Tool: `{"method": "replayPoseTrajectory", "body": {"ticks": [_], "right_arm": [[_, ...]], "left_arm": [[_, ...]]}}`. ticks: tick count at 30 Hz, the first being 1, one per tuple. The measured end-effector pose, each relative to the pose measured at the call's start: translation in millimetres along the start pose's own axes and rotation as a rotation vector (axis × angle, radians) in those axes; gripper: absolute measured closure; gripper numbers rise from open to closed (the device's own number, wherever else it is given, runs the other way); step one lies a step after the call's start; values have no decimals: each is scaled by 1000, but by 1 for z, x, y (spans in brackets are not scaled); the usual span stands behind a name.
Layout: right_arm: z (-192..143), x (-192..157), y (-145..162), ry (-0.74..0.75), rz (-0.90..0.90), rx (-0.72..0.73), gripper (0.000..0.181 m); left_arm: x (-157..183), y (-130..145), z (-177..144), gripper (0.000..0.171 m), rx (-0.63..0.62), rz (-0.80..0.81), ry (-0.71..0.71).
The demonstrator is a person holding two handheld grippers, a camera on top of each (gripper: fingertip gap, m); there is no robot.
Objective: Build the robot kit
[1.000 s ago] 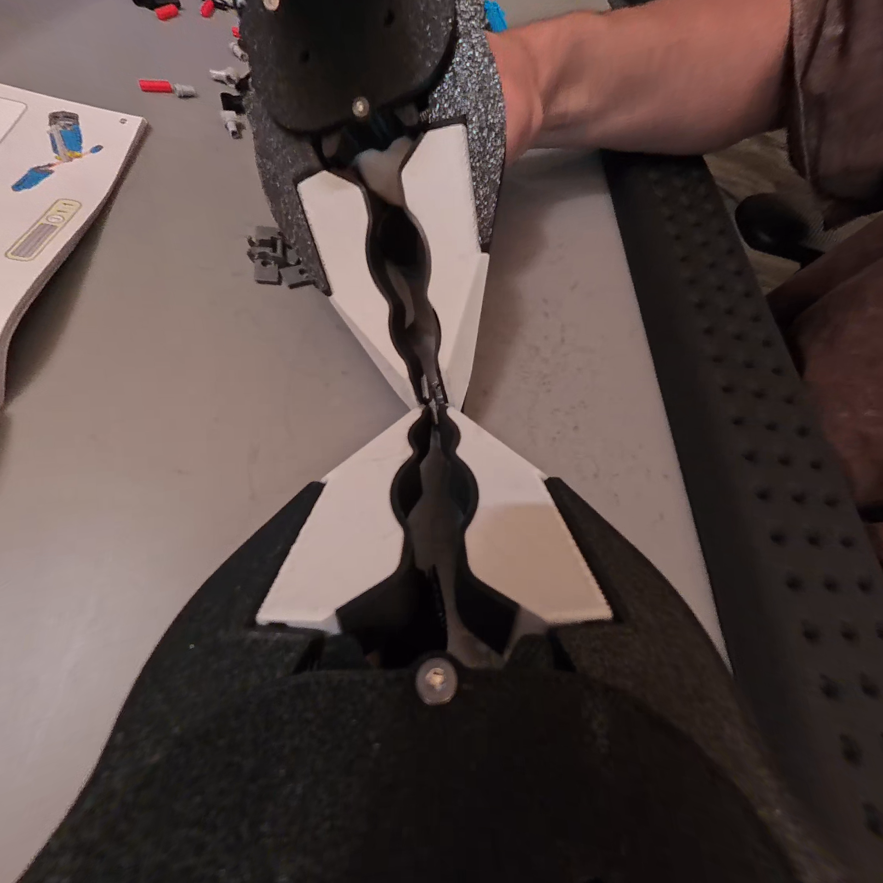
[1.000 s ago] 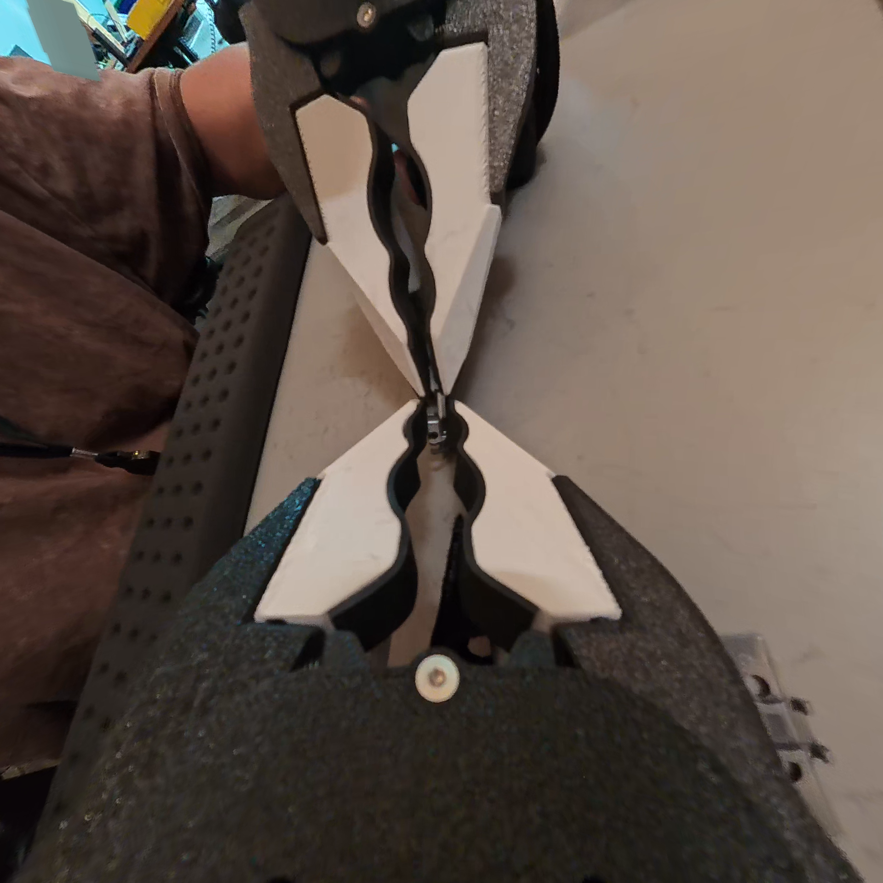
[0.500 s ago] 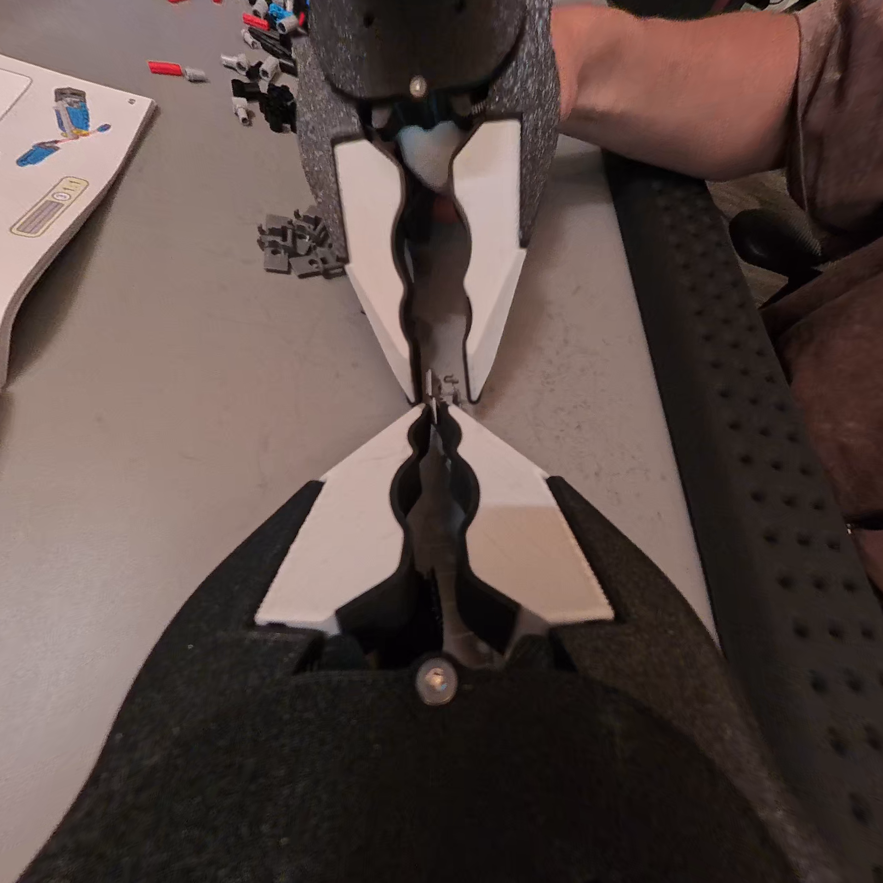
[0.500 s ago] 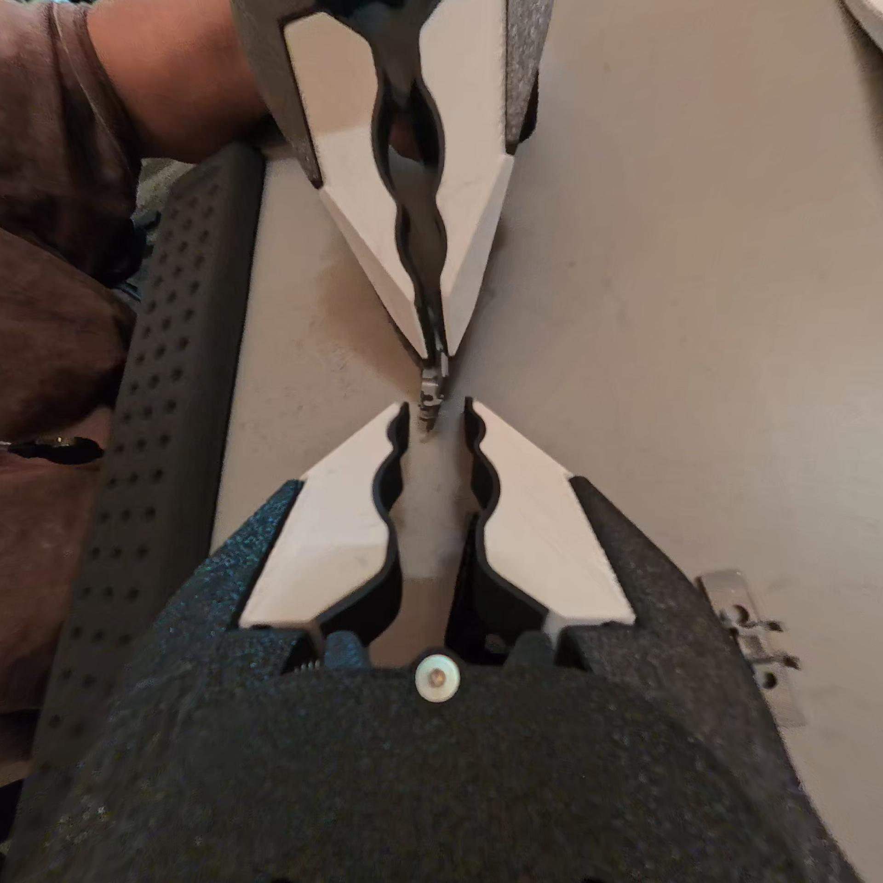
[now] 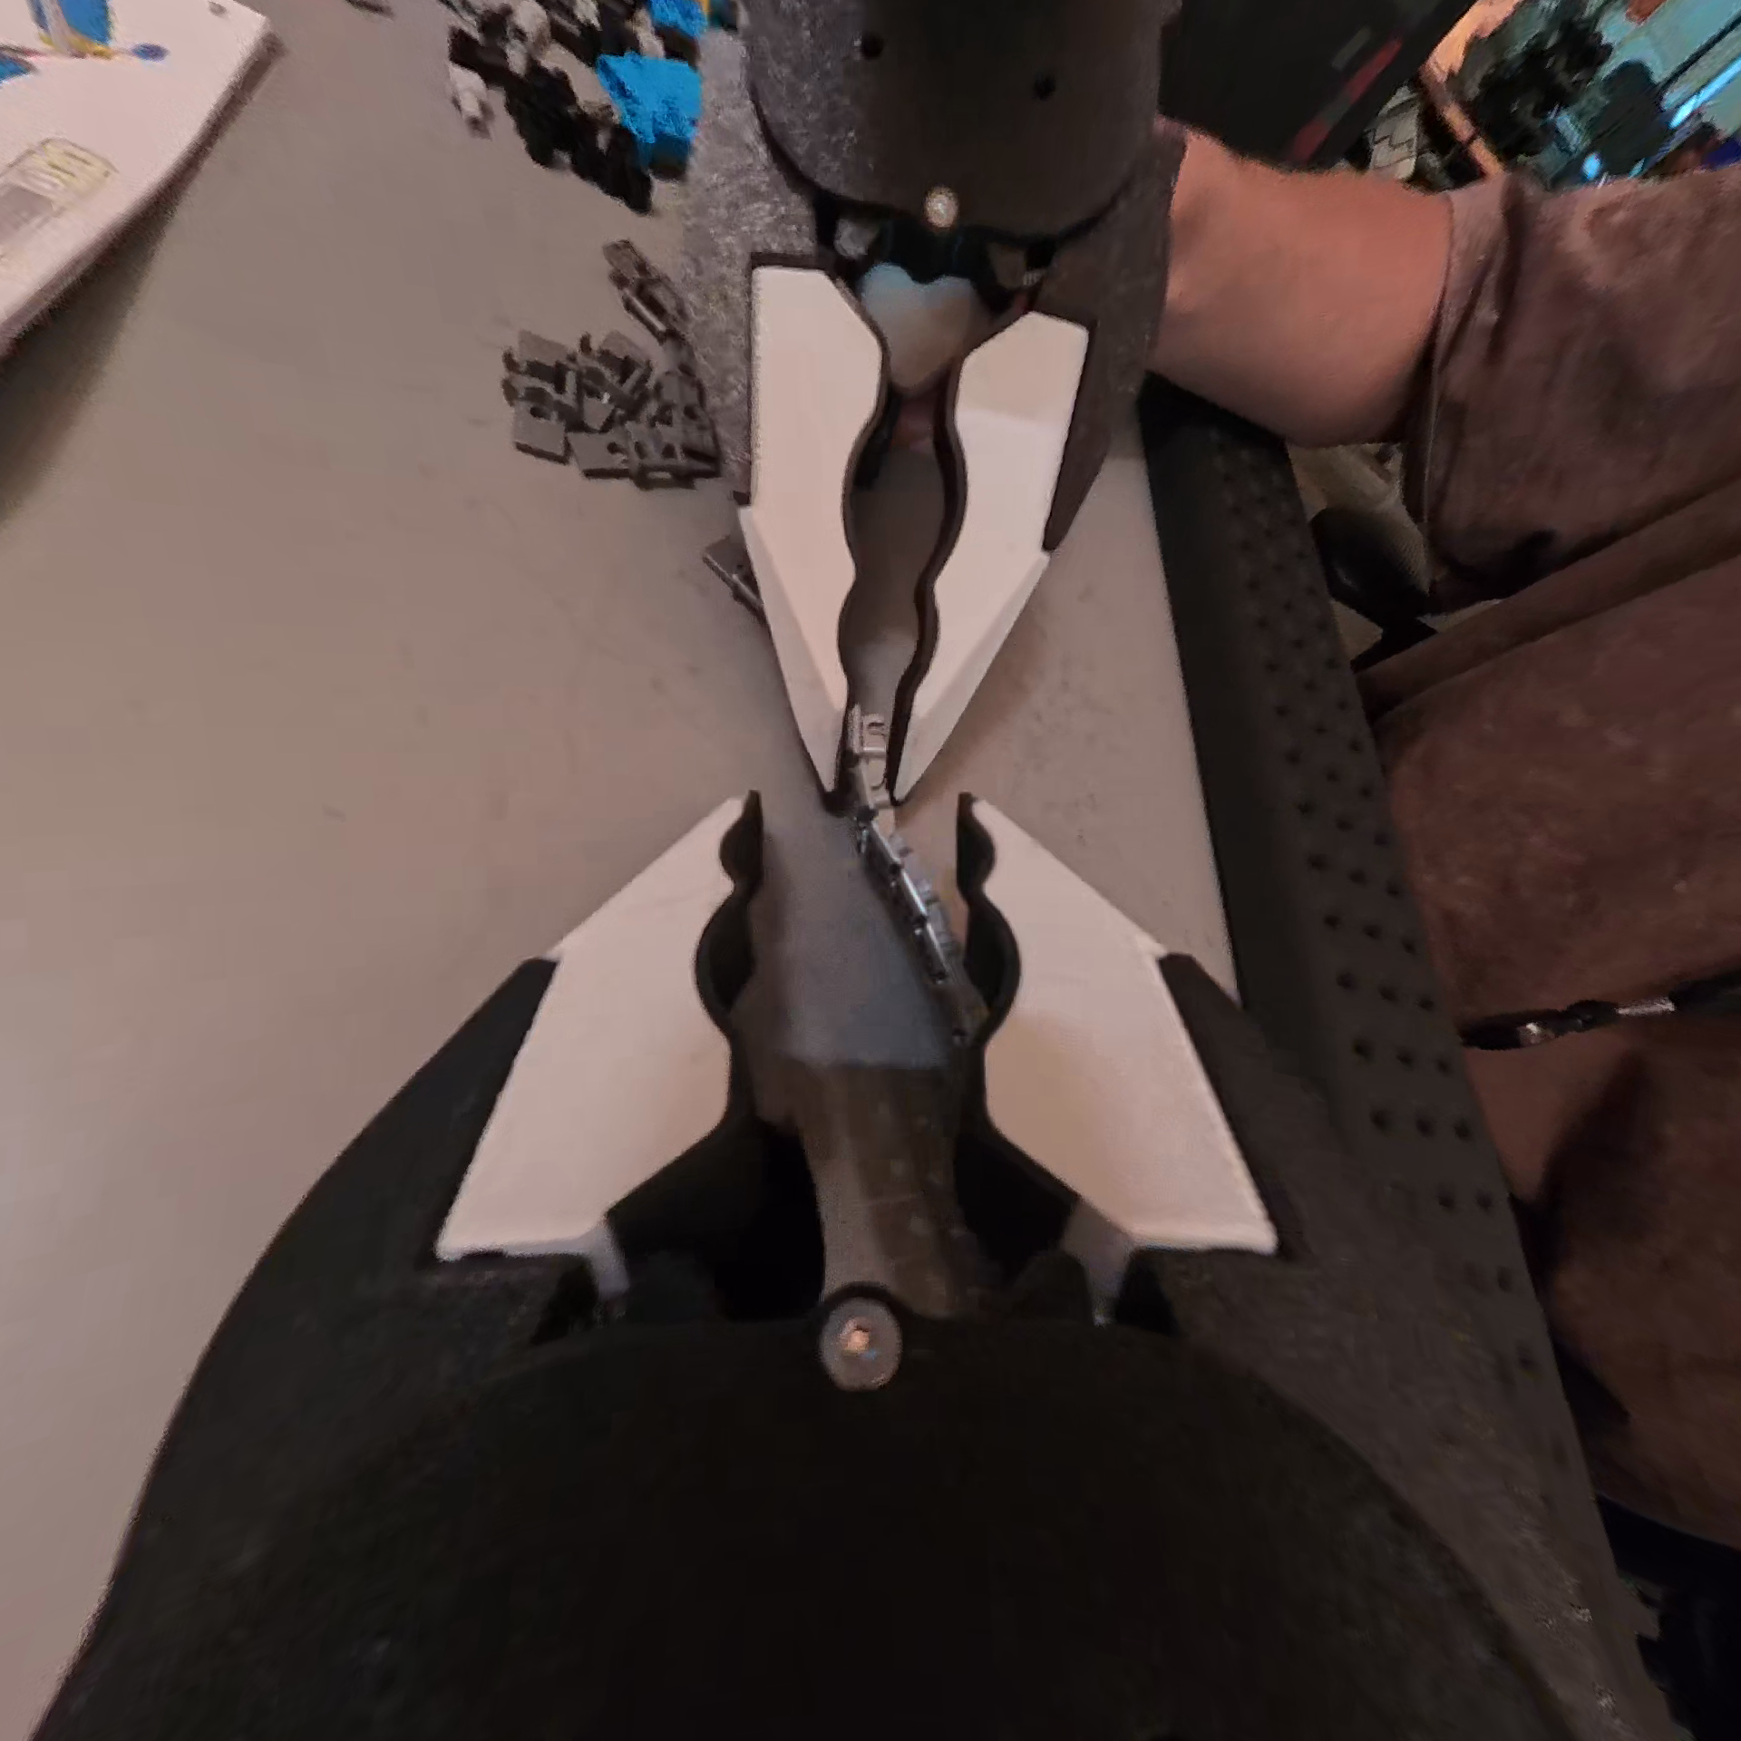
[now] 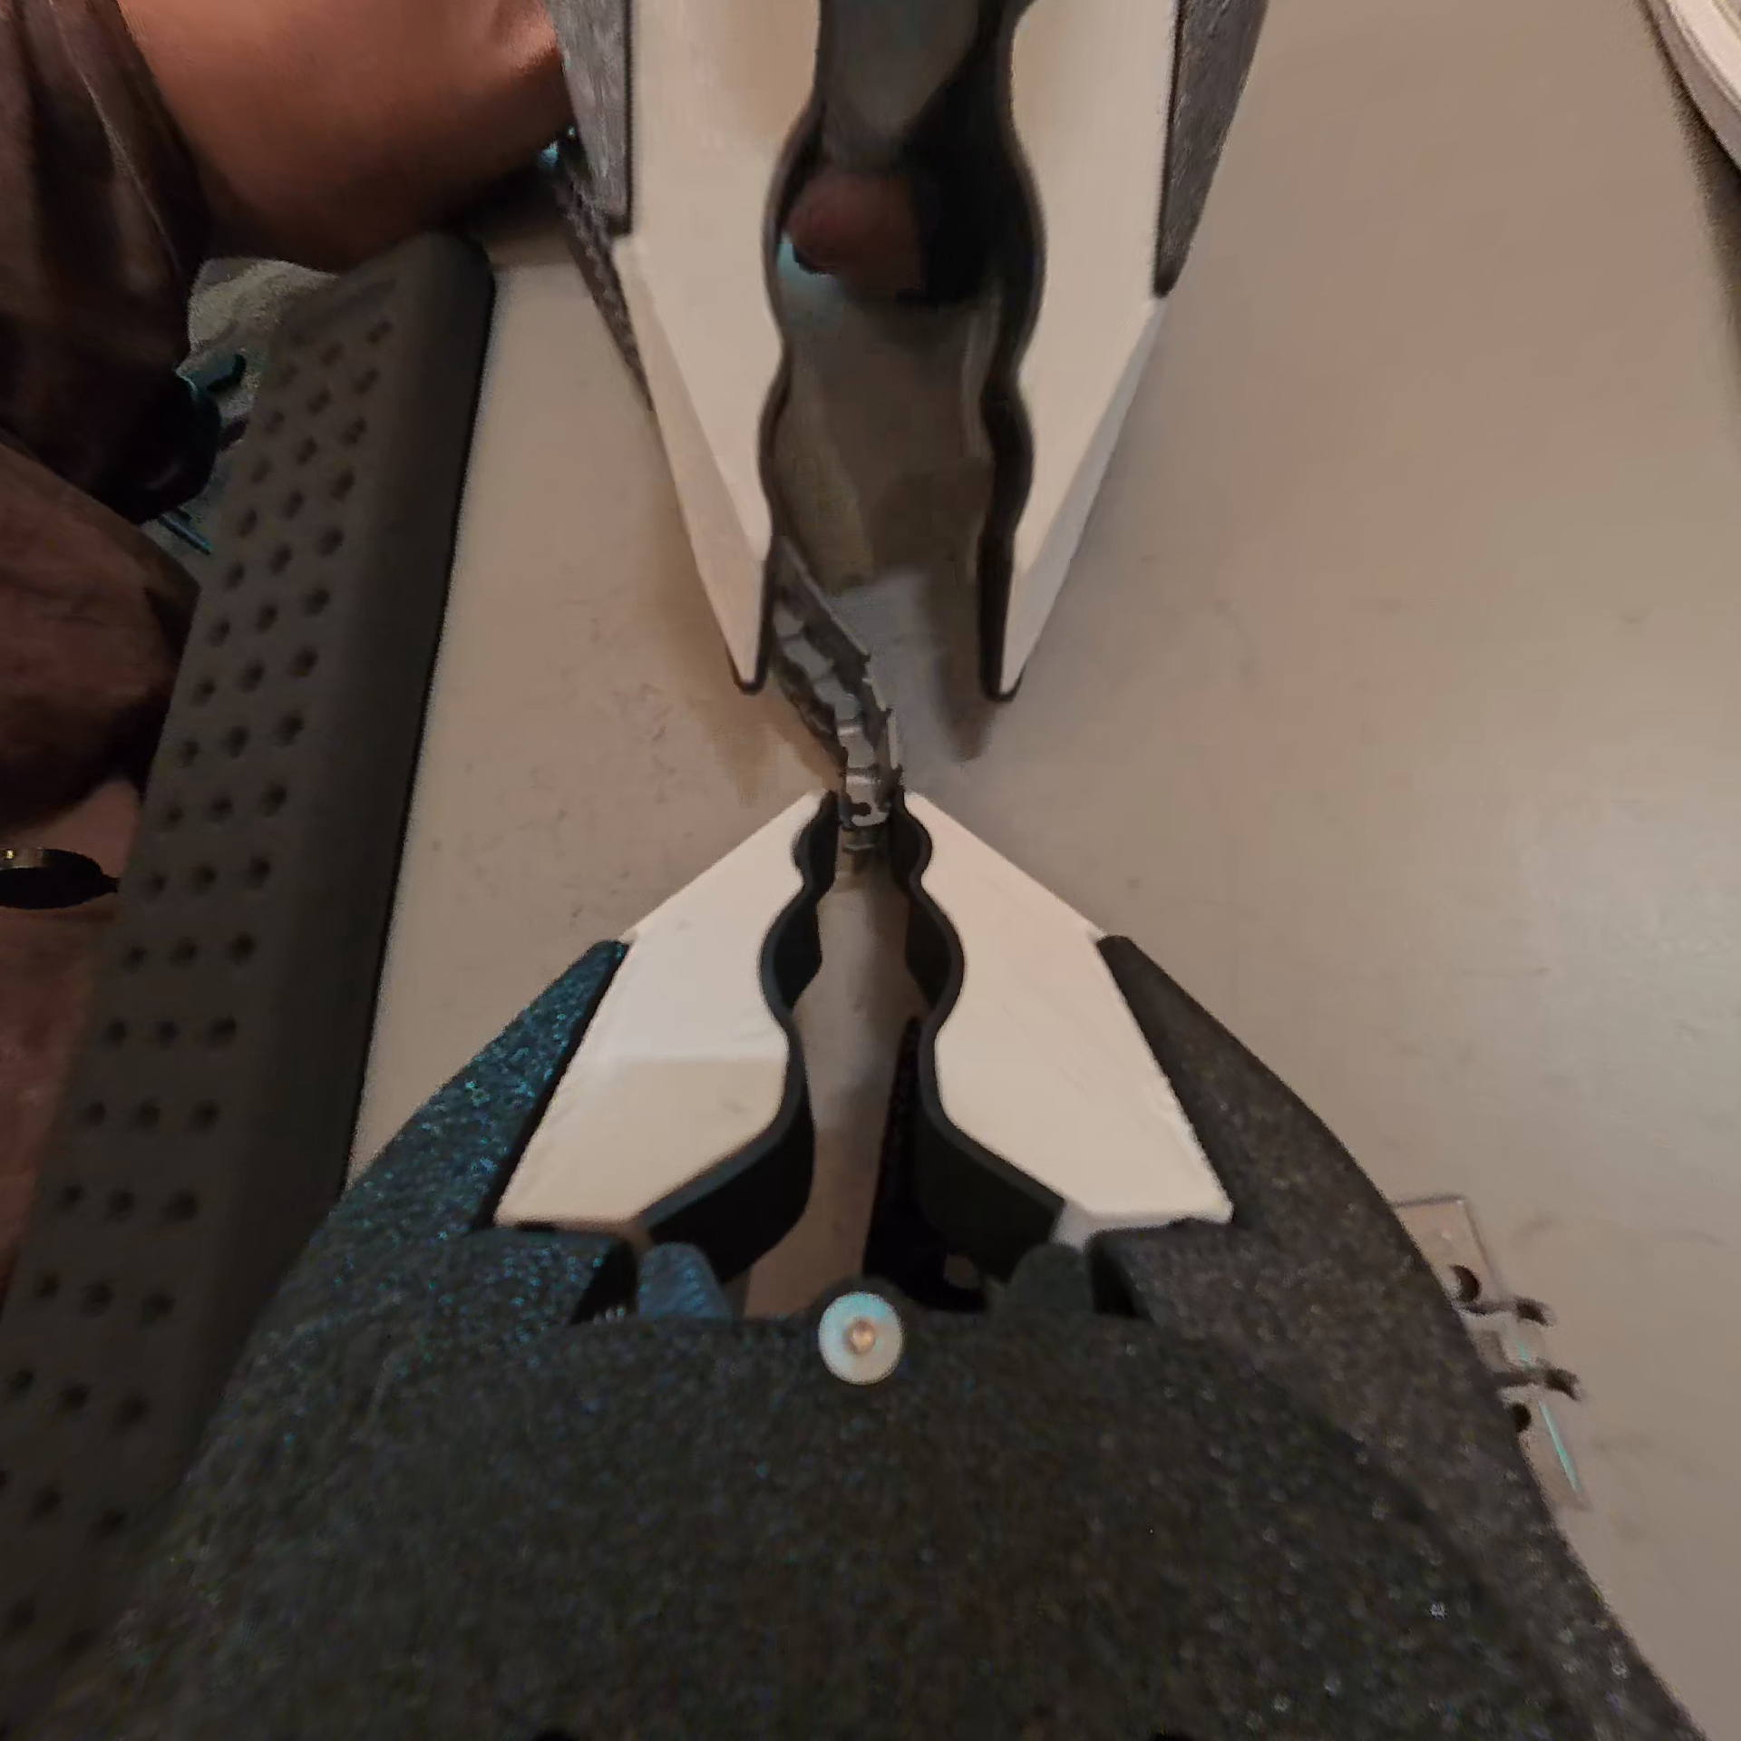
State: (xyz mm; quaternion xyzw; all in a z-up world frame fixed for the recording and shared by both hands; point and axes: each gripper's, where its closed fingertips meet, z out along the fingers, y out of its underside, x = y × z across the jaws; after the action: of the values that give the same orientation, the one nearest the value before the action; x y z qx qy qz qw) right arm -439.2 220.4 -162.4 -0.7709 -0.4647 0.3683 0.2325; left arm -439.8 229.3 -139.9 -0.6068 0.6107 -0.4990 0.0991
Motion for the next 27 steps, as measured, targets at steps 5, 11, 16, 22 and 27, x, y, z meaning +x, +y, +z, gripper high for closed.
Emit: {"method": "replayPoseTrajectory", "body": {"ticks": [5,11,16,22,27], "right_arm": [[-2,4,0,46,-28,-1,171],[-6,2,-1,53,-34,5,171],[-4,-1,9,14,-30,-51,172],[-4,-1,8,-23,-19,-37,173],[-8,1,6,-11,-1,-29,173]], "left_arm": [[4,2,2,129,-27,3,8],[0,14,25,162,-146,91,-98],[2,16,32,166,-160,232,-144],[2,16,32,165,-165,191,-104],[0,13,31,164,-150,130,-71]]}}
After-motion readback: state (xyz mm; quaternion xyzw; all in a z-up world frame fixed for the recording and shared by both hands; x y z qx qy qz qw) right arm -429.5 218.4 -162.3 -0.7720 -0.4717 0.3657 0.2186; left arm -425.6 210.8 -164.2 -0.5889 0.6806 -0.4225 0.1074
